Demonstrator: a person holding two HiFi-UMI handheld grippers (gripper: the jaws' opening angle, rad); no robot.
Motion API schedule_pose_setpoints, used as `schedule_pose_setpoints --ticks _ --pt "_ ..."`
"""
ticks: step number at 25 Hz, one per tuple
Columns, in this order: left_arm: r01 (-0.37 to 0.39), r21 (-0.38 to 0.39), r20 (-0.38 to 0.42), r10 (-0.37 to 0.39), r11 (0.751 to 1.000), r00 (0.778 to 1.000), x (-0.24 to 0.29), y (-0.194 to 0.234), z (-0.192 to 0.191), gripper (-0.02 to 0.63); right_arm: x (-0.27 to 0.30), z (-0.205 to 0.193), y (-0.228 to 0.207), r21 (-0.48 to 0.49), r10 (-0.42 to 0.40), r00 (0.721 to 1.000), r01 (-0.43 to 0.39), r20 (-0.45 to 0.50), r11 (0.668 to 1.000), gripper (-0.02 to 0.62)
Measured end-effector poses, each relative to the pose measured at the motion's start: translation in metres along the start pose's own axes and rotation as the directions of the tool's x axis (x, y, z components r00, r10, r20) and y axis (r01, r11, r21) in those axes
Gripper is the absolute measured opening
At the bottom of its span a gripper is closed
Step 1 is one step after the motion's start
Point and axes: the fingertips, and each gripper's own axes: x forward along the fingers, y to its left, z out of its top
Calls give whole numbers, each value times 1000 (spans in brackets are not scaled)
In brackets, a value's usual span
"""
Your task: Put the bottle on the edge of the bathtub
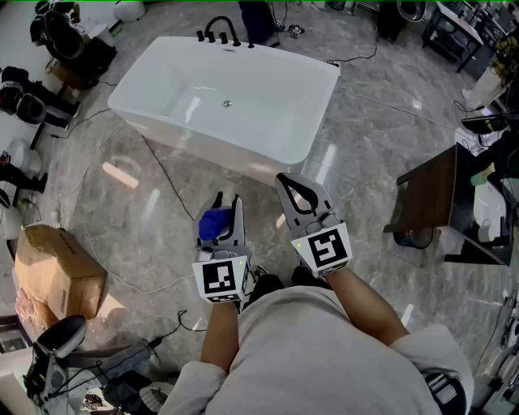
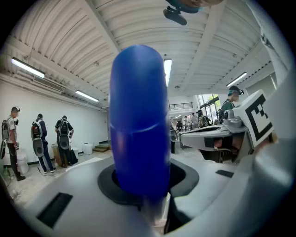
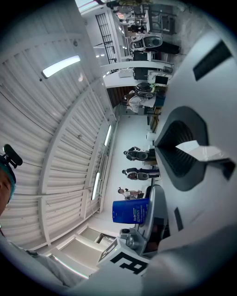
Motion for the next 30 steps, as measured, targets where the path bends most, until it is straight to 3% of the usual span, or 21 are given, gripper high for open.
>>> schedule_pose_setpoints --ticks 5,10,16,21,30 --pt "-6 -11 -2 6 1000 1000 -6 24 -5 127 19 4 21 -69 30 1000 -29 9 997 6" --pt "-37 -24 1 37 999 999 -18 59 -10 127 42 13 51 -1 54 998 -54 45 999 6" --pt "-80 -18 -18 79 997 997 -36 113 -23 127 85 21 106 -56 139 987 -135 81 989 6" --pt "-62 12 -39 62 998 997 -53 153 -31 127 117 21 156 -63 225 972 -221 64 973 6" --pt "-178 -14 -39 178 984 983 -77 223 -37 127 164 32 210 -115 348 936 -340 60 933 6"
